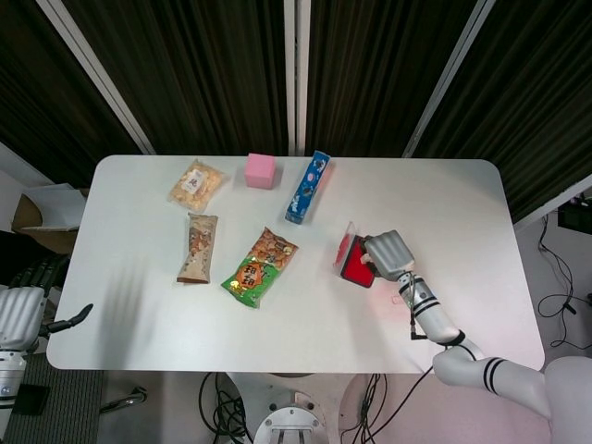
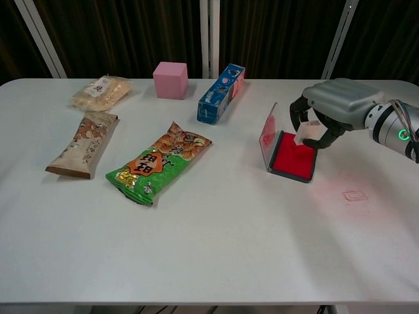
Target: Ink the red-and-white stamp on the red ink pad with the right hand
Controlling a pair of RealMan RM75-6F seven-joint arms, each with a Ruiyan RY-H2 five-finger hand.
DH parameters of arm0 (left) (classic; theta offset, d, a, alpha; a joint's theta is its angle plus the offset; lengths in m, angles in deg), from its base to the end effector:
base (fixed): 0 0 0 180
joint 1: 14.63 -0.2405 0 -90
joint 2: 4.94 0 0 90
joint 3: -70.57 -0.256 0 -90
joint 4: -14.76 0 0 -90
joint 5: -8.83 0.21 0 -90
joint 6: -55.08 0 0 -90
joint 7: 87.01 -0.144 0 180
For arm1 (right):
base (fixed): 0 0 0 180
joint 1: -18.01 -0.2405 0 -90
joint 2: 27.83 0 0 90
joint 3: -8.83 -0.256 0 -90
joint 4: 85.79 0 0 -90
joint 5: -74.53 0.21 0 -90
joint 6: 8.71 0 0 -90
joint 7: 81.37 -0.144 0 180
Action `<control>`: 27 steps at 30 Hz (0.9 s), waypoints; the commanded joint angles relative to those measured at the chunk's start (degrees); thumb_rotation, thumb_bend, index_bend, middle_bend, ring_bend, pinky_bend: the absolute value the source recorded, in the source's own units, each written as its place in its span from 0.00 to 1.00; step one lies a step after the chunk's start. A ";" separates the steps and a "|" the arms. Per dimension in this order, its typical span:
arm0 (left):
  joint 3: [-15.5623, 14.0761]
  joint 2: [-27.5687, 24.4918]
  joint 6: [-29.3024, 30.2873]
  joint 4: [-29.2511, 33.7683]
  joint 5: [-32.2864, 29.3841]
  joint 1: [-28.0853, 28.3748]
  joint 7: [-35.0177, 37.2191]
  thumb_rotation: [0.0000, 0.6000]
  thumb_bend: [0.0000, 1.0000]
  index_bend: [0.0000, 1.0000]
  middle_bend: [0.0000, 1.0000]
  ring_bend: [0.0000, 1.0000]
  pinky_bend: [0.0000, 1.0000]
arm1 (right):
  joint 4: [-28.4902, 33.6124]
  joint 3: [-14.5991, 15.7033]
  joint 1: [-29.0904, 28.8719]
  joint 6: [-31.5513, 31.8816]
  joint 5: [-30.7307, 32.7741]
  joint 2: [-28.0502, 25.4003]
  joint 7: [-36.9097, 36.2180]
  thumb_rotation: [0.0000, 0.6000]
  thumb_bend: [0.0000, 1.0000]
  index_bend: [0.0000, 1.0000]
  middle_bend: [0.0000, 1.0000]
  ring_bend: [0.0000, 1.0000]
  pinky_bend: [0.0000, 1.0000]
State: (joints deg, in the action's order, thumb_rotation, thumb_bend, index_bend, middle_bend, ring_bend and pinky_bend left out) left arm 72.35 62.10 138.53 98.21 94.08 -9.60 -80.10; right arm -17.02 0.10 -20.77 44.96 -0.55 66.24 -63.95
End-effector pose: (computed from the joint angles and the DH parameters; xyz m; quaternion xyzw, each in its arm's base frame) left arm -0.3413 0.1801 0.1533 -0.5906 -0.4080 -0.3794 0.5838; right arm -0.1958 -0.3509 -0.0310 0.7733 -0.3047 0.3260 0.4505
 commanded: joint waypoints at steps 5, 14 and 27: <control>-0.13 0.13 -0.12 0.75 0.19 0.11 -0.72 0.48 0.17 0.11 0.12 0.12 0.21 | 5.81 1.33 2.38 2.72 -0.82 -5.48 0.01 1.00 0.35 0.68 0.57 0.69 0.92; -0.18 0.14 -0.35 1.79 0.72 0.56 -1.78 0.48 0.17 0.11 0.12 0.12 0.21 | 6.53 5.30 6.70 4.42 -1.22 -9.05 -1.77 1.00 0.35 0.68 0.57 0.69 0.92; -0.47 -0.02 -0.34 2.09 1.23 0.71 -1.78 0.48 0.17 0.11 0.12 0.12 0.21 | -0.83 6.91 8.40 3.32 -2.44 -6.25 -7.84 1.00 0.35 0.66 0.54 0.69 0.92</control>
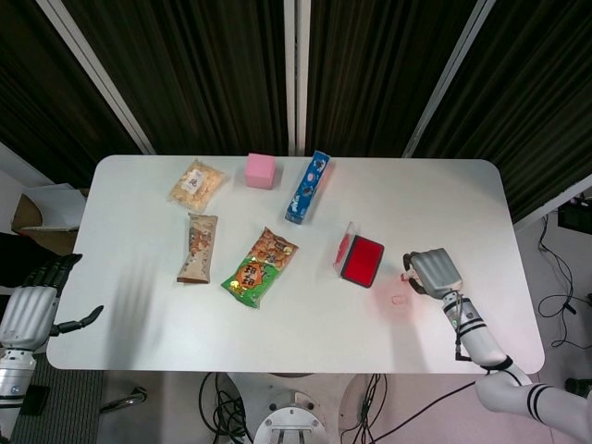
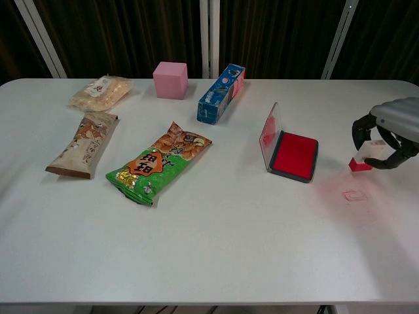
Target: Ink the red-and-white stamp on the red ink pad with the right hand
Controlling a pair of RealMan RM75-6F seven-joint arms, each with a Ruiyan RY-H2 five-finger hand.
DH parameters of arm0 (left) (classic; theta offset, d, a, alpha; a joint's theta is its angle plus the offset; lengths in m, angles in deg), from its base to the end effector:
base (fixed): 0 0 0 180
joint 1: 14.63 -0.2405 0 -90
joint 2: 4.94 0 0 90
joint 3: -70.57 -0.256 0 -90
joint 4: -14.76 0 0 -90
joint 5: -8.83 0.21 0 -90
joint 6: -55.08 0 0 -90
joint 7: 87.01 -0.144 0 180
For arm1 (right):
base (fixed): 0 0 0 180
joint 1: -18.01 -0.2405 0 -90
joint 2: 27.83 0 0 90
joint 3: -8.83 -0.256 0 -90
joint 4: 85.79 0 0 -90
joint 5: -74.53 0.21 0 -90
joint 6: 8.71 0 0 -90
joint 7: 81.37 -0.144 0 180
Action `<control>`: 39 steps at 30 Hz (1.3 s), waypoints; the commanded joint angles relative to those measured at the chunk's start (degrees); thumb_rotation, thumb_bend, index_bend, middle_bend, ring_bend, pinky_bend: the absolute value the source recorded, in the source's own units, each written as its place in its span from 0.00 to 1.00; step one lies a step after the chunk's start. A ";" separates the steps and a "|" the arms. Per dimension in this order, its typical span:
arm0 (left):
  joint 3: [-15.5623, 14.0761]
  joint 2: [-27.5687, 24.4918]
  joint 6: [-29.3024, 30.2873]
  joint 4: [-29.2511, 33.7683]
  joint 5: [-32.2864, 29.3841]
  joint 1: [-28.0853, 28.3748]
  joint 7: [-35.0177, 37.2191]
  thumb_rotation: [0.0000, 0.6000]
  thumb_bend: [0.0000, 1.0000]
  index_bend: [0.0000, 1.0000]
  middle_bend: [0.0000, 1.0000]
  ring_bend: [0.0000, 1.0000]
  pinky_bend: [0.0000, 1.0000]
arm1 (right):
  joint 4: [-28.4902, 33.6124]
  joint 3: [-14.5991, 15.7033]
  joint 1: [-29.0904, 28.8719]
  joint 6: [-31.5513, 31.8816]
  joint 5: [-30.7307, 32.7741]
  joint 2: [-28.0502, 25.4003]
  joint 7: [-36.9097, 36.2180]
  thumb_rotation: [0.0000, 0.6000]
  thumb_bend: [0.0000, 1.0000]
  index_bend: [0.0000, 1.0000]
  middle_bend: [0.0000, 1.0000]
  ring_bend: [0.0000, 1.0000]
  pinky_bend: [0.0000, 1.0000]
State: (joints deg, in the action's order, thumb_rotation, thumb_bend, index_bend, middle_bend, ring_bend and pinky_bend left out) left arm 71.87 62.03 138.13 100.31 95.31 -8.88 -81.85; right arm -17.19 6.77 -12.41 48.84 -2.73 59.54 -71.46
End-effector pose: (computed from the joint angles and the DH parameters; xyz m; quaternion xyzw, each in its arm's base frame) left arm -0.3305 0.1818 0.1460 -0.6037 -0.4059 -0.3822 0.5698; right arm -0.2777 -0.3111 0.0052 0.7555 -0.3486 0.2807 0.4785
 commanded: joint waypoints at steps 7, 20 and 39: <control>-0.02 0.25 0.14 -0.25 -0.12 -0.10 0.00 0.48 0.17 0.11 0.12 0.12 0.21 | -2.39 0.31 0.09 -1.04 -0.75 1.61 -0.76 1.00 0.34 0.64 0.52 0.69 0.92; -0.13 0.10 -0.02 -0.18 -0.39 -0.18 -0.05 0.48 0.17 0.11 0.12 0.12 0.21 | -2.29 0.42 0.07 -1.87 -1.63 1.40 -1.58 1.00 0.30 0.52 0.43 0.68 0.92; -0.08 -0.14 0.40 -0.03 -0.31 -0.33 0.03 0.48 0.17 0.11 0.12 0.12 0.21 | 3.66 1.61 0.23 -3.06 -2.63 -4.39 0.88 1.00 0.20 0.10 0.21 0.64 0.92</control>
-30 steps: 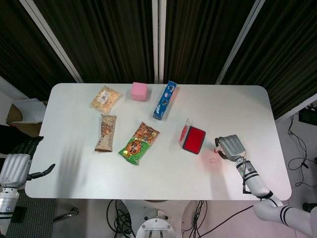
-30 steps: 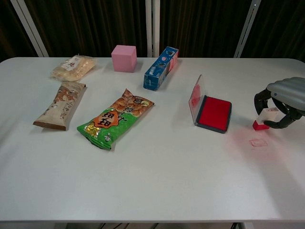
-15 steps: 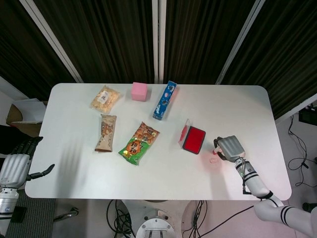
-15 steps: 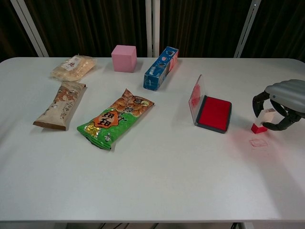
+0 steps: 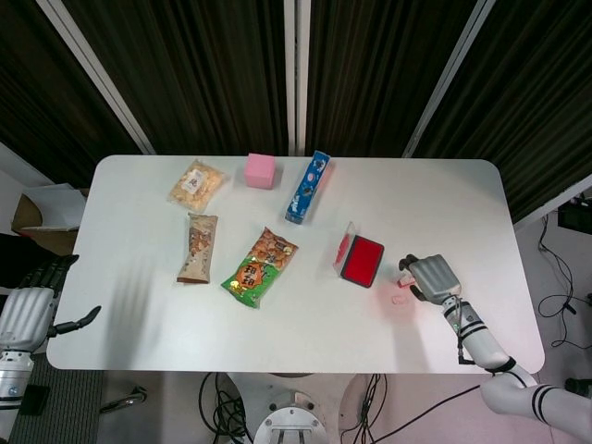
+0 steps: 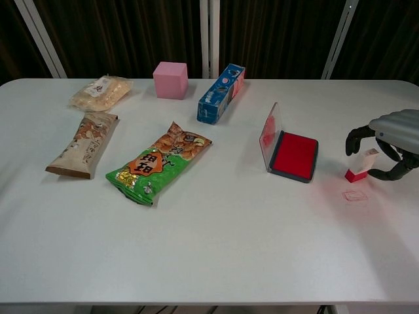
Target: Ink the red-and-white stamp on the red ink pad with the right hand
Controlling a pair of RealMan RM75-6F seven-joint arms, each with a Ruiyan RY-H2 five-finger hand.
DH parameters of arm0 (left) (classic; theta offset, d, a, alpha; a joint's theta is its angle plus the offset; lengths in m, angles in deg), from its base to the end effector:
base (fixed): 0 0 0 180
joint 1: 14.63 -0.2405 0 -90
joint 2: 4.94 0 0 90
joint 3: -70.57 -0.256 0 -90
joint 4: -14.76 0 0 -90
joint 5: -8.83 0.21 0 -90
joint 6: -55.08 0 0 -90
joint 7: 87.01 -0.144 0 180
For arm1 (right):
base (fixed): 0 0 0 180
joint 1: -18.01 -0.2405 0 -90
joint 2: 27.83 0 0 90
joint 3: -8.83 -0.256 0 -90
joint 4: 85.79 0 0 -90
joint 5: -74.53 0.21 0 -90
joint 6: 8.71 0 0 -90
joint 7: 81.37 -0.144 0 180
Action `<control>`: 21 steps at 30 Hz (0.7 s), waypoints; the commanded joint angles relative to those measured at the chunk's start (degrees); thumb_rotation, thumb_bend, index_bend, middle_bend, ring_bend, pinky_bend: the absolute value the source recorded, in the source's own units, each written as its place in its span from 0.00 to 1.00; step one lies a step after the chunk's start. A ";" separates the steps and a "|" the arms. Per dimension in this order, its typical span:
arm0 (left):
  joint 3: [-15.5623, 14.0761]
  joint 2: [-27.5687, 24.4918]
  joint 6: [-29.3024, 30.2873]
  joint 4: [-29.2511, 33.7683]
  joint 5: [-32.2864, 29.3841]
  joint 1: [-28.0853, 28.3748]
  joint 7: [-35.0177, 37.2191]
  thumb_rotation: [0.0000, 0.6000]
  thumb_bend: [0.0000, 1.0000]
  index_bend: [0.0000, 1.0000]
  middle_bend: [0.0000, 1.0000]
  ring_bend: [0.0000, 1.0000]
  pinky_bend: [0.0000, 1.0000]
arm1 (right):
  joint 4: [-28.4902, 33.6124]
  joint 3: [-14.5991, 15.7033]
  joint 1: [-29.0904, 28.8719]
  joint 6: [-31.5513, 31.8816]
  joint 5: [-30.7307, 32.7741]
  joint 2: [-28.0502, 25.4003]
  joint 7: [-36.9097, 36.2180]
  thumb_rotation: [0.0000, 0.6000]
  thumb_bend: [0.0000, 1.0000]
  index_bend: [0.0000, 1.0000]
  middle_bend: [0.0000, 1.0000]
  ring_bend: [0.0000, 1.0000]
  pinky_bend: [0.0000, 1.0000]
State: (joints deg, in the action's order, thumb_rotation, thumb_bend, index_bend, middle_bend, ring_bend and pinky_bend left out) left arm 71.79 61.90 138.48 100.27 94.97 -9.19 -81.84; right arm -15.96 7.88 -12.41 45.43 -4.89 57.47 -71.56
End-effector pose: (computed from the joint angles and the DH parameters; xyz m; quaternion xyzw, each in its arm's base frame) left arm -0.3323 0.1798 0.1478 -0.6004 -0.4064 -0.3805 0.5740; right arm -0.2831 -0.3044 0.0054 0.7805 -0.3444 0.2524 0.4566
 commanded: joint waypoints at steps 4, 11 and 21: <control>-0.02 -0.31 0.29 0.15 -0.02 -0.21 0.08 0.48 0.17 0.11 0.12 0.12 0.21 | 9.20 1.27 3.24 5.77 -1.37 -9.08 3.05 1.00 0.18 0.01 0.17 0.64 0.92; -0.01 -0.92 0.95 1.23 0.25 -0.47 -0.37 0.48 0.17 0.11 0.12 0.12 0.21 | 17.84 1.05 15.02 26.46 -3.90 -18.77 -4.96 1.00 0.17 0.00 0.05 0.28 0.52; 0.31 -2.08 2.06 2.90 0.33 -0.84 -1.86 0.48 0.17 0.11 0.12 0.12 0.21 | 14.38 0.97 21.94 30.95 -0.98 -16.69 -9.61 1.00 0.15 0.00 0.00 0.00 0.00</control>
